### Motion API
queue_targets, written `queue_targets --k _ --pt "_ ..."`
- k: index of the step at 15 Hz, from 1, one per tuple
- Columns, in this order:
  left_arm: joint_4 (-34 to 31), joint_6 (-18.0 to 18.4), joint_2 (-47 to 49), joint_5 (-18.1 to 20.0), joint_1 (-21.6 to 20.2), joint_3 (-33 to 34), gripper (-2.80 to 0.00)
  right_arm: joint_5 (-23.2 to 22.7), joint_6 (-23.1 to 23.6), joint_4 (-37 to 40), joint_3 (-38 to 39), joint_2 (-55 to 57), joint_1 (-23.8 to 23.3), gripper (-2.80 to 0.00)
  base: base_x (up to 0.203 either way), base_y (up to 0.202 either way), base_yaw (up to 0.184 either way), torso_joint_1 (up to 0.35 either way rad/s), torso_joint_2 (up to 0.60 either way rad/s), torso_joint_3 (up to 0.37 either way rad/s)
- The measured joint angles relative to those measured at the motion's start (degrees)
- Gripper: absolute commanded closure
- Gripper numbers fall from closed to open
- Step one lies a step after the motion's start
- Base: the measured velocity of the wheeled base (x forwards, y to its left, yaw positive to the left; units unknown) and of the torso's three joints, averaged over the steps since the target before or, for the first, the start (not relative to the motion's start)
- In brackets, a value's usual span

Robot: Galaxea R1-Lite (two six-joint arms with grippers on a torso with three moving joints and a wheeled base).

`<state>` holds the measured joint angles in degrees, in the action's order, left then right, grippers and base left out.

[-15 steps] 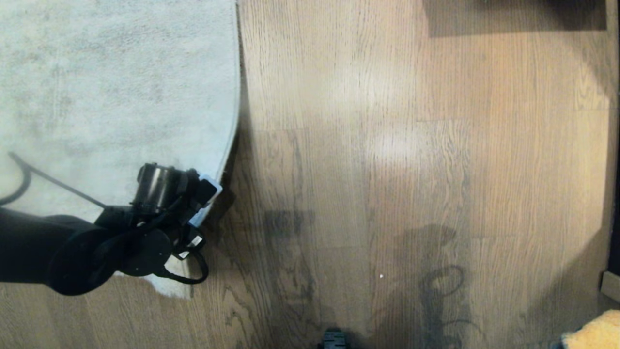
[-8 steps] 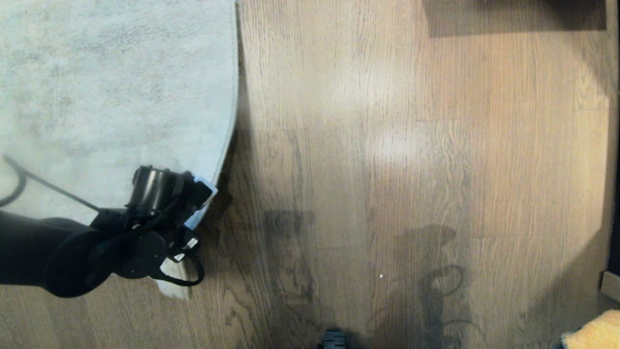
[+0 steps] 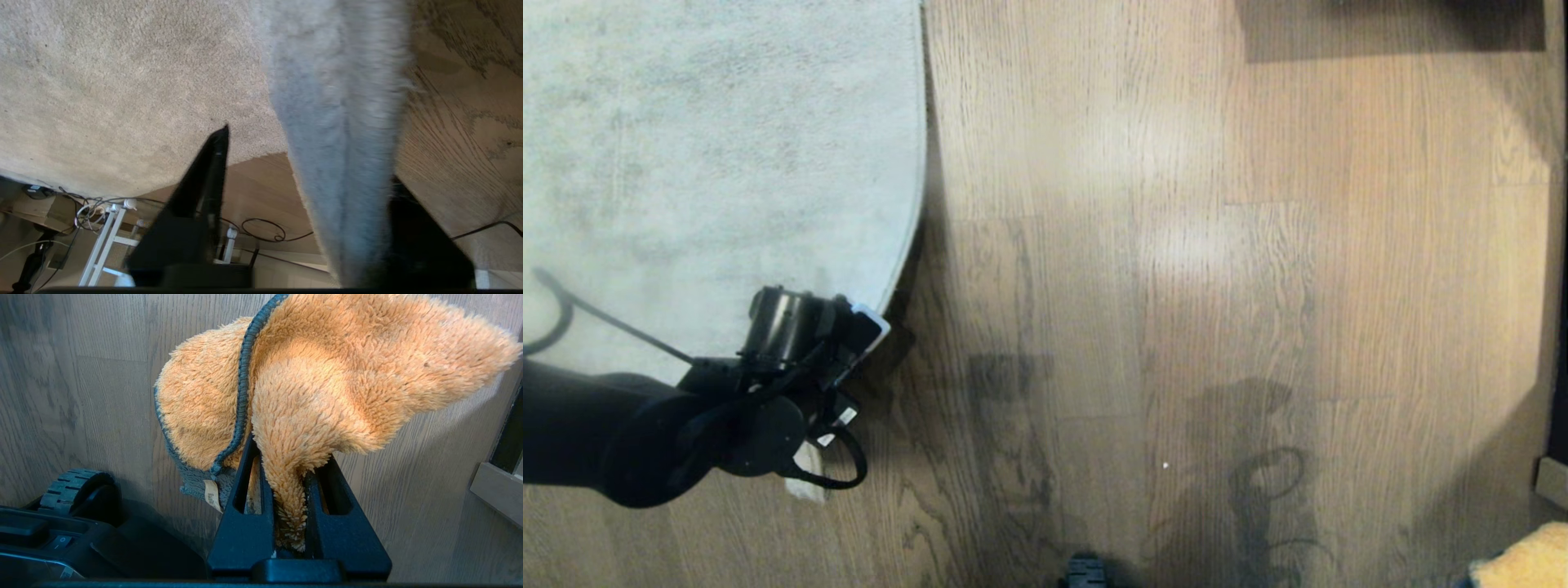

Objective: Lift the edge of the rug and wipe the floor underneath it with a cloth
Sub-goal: Lift up the carpet

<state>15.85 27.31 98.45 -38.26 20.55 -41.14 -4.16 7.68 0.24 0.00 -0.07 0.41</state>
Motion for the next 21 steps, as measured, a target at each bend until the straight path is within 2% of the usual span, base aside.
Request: queue_targets --k 15,21 --pt "-0.50 0.52 -1.20 0.12 0.41 -1.05 0.00 0.00 0.00 0.02 0.00 0.00 0.00 0.00 0.000 0.000 0.000 0.000 0.00 0.000" --pt "-1.35 3.69 -4.35 0.42 -0.07 -1.08 0.00 -0.02 -0.02 0.00 0.00 0.00 0.00 0.00 0.000 0.000 0.000 0.000 0.00 0.000"
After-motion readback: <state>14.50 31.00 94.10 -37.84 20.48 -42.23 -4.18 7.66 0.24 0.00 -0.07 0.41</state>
